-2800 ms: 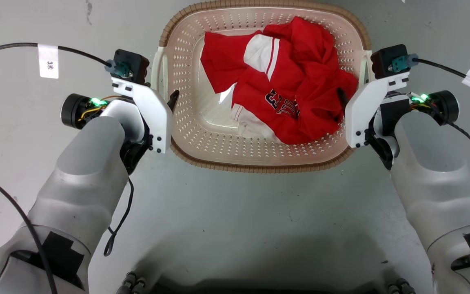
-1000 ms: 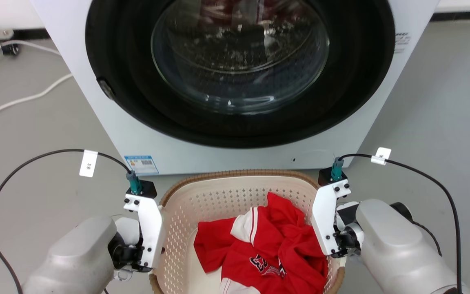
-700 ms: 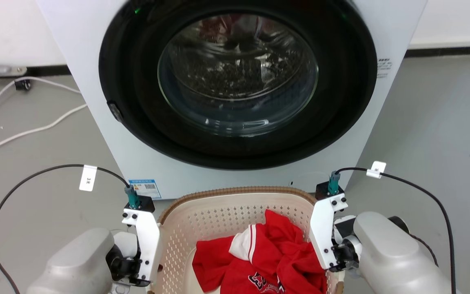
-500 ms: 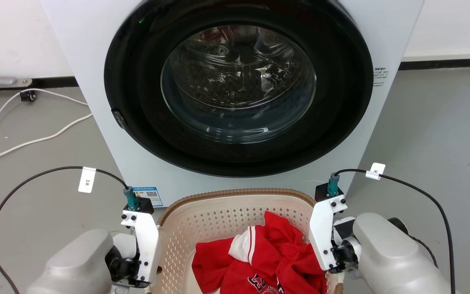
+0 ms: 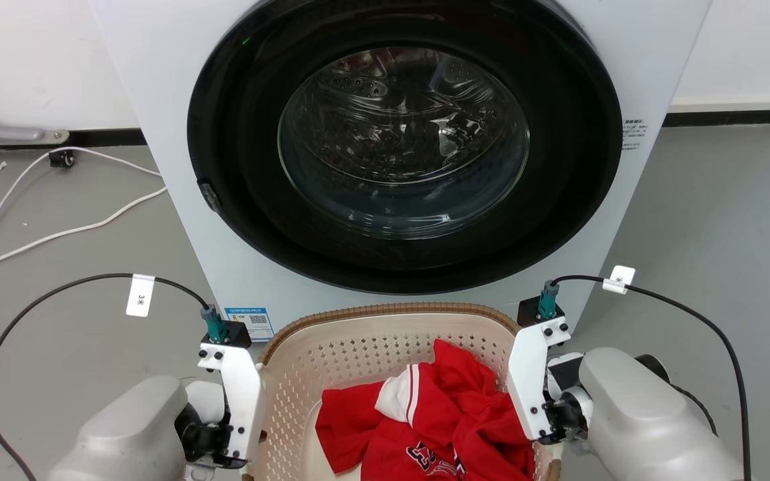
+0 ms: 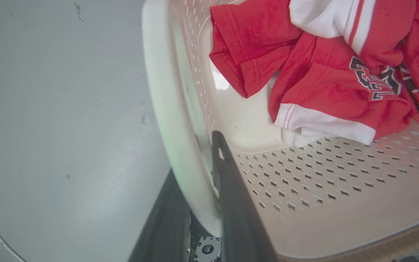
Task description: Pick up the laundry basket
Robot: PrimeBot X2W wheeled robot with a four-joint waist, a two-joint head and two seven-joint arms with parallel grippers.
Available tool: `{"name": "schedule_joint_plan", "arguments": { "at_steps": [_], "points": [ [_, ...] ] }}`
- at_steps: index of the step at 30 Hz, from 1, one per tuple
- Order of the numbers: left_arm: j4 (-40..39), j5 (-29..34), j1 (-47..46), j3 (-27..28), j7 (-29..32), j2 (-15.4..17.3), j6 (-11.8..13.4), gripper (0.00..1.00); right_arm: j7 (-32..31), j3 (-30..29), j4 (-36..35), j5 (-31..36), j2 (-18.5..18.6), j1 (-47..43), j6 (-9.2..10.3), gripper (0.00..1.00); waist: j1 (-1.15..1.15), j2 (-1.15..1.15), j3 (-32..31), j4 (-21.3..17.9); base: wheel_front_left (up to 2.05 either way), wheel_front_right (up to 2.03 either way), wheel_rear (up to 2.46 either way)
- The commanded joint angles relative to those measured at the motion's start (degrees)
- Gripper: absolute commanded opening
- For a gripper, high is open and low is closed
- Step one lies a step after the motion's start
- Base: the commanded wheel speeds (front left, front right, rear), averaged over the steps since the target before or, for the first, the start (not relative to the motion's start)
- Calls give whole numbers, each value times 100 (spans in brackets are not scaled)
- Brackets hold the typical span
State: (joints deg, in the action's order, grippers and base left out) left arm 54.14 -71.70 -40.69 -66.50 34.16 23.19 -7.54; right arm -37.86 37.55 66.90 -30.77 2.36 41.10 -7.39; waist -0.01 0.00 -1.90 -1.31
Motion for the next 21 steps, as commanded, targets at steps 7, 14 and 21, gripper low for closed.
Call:
{"name": "schedule_joint_plan", "arguments": {
  "at_steps": [7, 14, 21],
  "points": [
    [77, -37, -128, -29, -39, 54, 12, 0, 75, 99, 41, -70, 88, 115, -19, 0, 1, 0, 25, 6, 0, 0, 0],
    [93, -70, -188, -48, -50, 56, 12, 0, 93, 162, 88, -154, 82, 130, -20, 0, 1, 0, 47, -3, 0, 0, 0],
    [143, -101, -209, -85, -16, 39, 12, 0, 131, 223, 96, -241, 82, 152, -20, 0, 1, 0, 61, 3, 0, 0, 0]
  ]
}}
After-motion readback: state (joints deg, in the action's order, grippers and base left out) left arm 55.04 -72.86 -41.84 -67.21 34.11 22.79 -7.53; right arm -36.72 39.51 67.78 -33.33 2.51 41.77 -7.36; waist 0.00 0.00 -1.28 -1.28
